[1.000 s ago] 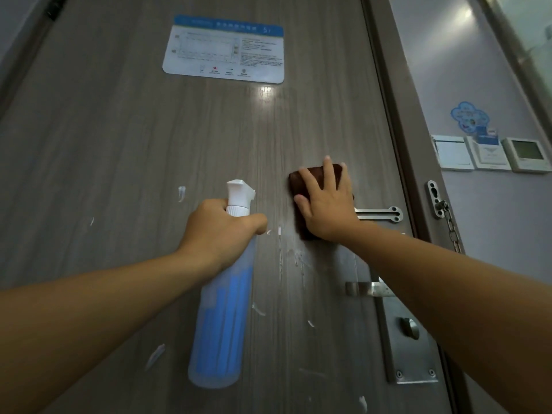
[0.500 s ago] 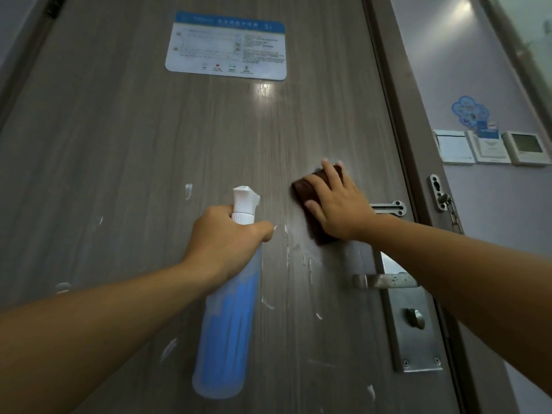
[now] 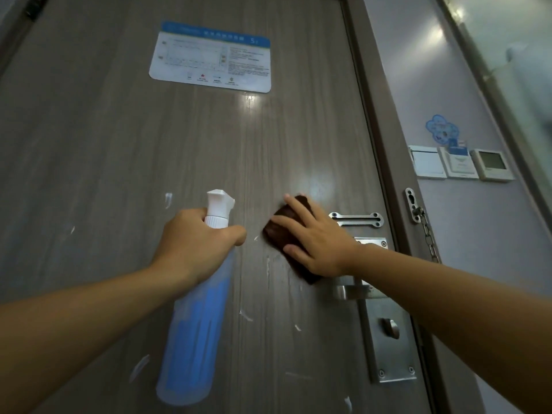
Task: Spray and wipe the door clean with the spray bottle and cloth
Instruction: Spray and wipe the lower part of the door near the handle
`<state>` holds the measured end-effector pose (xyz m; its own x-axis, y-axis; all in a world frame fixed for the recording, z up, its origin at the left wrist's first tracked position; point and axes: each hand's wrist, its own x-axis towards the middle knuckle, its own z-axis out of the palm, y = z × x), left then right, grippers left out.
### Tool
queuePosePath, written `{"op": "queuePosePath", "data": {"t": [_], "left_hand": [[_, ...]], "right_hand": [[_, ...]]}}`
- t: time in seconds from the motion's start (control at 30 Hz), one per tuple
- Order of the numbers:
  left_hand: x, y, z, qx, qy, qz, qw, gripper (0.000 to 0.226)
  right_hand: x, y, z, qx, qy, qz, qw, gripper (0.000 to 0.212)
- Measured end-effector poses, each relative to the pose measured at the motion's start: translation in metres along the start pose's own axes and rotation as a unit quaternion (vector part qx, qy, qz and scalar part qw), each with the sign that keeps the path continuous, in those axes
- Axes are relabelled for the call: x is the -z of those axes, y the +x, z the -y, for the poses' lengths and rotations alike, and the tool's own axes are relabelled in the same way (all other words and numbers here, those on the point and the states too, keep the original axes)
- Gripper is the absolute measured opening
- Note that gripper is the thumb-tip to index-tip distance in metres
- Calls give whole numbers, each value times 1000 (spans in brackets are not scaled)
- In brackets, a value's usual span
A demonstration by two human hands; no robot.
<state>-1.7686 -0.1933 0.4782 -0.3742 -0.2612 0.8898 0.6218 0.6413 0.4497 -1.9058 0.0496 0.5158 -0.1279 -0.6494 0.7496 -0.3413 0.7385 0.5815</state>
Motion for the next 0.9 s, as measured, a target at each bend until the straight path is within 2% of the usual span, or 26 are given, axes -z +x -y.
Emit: {"op": "queuePosePath", "data": {"t": [0.07, 0.13, 0.23, 0.33, 0.43, 0.53, 0.6, 0.73, 0.8, 0.9], "left_hand": [[1, 0, -3, -4, 1, 7, 1000, 38], [3, 0, -6, -6, 0, 6, 1000, 43], [7, 1, -10, -14, 6, 11, 1000, 41], [9, 2, -10, -20, 8, 14, 1000, 36], [8, 6, -9, -15, 6, 8, 1000, 42], [6, 9, -9, -14, 8, -9, 1000, 44], [3, 10, -9, -13, 5, -11, 1000, 44], [-2, 8, -10, -10, 12, -7, 1000, 35], [-3, 7, -11, -13, 16, -14, 1000, 35], [-3, 7, -9, -18, 21, -17, 999, 37]], "right_hand": [[5, -13, -12, 35, -33, 15, 999, 64], [11, -12, -22, 28, -57, 15, 998, 62], [14, 10, -25, -102, -18, -20, 994, 59], [14, 46, -21, -239, 48, -34, 969, 58], [13, 80, -16, -293, 86, -50, 951, 57], [10, 92, -12, -306, 97, -56, 945, 59], [11, 85, -14, -273, 82, -39, 958, 61], [13, 42, -17, -104, 16, 17, 994, 66], [10, 16, -16, -28, -17, 42, 999, 71], [10, -6, -21, 15, -53, 57, 997, 73]]}}
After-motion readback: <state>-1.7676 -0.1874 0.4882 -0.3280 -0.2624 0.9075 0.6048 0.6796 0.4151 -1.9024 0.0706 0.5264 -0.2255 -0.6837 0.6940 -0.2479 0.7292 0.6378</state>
